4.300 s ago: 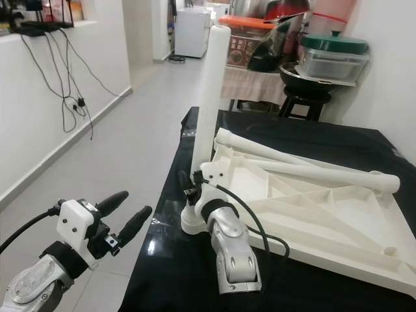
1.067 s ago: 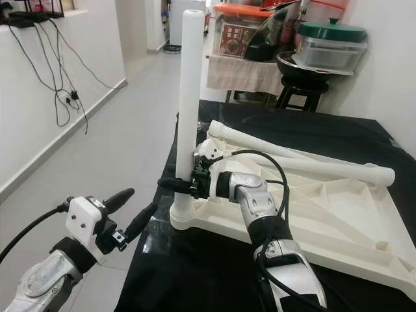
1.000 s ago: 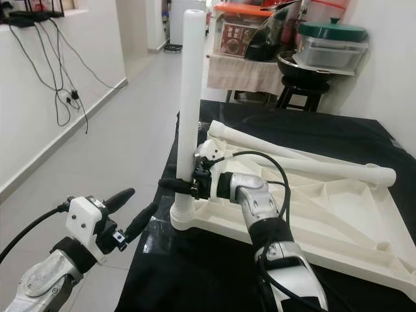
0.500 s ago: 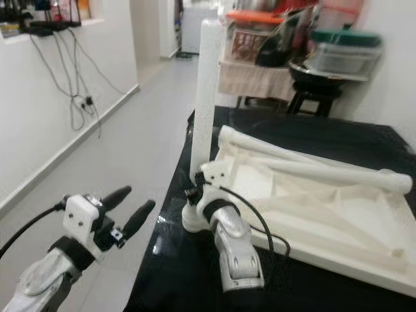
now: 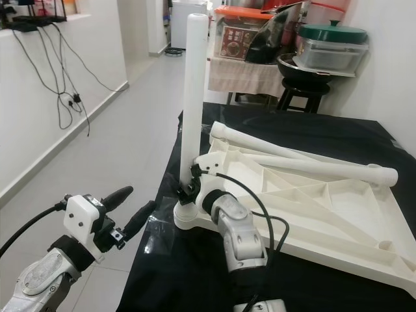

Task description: Building children table

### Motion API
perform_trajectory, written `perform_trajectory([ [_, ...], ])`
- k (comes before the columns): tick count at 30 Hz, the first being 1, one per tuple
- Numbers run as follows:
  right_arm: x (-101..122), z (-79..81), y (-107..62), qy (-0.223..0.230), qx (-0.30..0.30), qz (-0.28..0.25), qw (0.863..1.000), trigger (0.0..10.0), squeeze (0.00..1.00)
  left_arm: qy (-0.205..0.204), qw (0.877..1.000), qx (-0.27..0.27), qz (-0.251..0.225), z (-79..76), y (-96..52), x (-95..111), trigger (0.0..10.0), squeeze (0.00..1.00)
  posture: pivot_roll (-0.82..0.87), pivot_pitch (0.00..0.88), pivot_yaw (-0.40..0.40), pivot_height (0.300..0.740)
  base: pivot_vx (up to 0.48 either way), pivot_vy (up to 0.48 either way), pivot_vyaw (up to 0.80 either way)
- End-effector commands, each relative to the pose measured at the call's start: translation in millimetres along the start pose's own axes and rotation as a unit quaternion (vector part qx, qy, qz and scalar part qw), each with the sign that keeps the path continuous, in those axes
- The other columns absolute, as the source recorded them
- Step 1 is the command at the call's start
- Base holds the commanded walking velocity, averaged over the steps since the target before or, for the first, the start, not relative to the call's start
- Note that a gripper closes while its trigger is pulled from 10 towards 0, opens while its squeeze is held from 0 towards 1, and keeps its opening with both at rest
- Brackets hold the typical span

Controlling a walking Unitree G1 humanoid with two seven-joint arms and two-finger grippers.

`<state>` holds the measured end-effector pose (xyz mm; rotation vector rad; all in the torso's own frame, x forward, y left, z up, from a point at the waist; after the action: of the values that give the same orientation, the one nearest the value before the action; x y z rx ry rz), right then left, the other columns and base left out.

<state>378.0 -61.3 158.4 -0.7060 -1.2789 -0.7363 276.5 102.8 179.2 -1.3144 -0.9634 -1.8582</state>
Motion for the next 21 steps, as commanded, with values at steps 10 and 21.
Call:
perform_trajectory([
  [10, 1.9, 25.1, -0.1, -0.028, 0.283, 0.060, 0.957, 10.0, 0.00, -0.007, 1.000, -0.002, 0.003, -2.7, 1.9, -4.3, 10.0, 0.00, 0.11, 0.000, -0.095, 0.740, 0.000, 0.000, 0.00],
  [21, -4.3, 12.7, 5.5, 0.027, 0.293, 0.097, 0.951, 0.0, 0.00, -0.009, 1.000, -0.002, 0.004, -6.0, 1.7, -4.3, 10.0, 0.00, 0.13, 0.000, -0.108, 0.740, 0.000, 0.000, 0.00],
])
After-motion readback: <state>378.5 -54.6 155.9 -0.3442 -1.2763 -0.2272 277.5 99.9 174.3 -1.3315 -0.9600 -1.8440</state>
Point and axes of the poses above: a point about 5 cm out from each wrist's last joint towards the gripper, its own y axis pointing out of the wrist towards the gripper, its own x axis along the axis of the wrist's last joint, z = x × y, the point moved 6 cm from there along y, pointing out of the wrist towards the gripper, and after that the axes turned 6 degrees about y, right-handed, at the moved point
